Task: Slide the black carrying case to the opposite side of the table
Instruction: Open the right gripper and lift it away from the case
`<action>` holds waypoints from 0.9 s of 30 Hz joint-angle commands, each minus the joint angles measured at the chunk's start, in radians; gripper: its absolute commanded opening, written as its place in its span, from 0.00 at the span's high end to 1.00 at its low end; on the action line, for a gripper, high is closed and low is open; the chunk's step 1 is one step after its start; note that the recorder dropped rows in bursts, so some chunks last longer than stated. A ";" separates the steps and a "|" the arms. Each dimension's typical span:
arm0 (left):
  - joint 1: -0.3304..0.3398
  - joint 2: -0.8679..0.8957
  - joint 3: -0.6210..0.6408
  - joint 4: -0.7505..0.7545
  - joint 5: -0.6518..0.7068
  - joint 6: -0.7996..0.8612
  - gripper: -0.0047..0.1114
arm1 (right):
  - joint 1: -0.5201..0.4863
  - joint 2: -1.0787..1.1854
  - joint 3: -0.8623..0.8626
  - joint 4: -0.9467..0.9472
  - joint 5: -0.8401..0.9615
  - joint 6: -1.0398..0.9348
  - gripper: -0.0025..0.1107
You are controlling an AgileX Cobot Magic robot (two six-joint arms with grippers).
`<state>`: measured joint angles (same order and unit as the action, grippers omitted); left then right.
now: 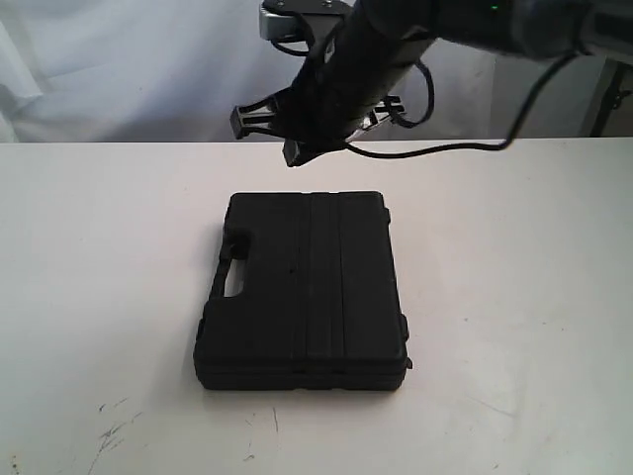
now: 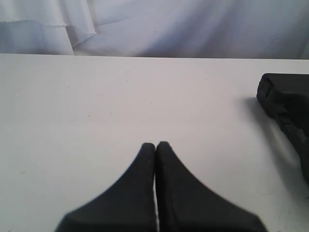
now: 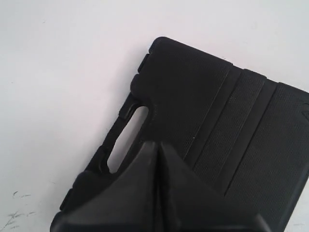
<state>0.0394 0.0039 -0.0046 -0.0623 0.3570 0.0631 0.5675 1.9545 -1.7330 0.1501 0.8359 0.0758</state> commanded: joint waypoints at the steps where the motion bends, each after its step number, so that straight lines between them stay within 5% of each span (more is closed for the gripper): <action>1: 0.001 -0.004 0.005 -0.003 -0.016 -0.003 0.96 | 0.000 -0.174 0.245 0.018 -0.192 -0.051 0.98; 7: 0.001 -0.004 0.005 -0.003 -0.016 -0.003 0.96 | 0.000 -0.362 0.433 0.026 -0.252 -0.048 0.98; 27: 0.001 -0.004 0.005 -0.003 -0.016 -0.003 0.96 | -0.005 -0.610 0.488 -0.136 -0.024 -0.053 0.98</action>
<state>0.0394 0.0039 -0.0046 -0.0623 0.3570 0.0631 0.5675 1.3929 -1.2748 0.0526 0.8066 0.0122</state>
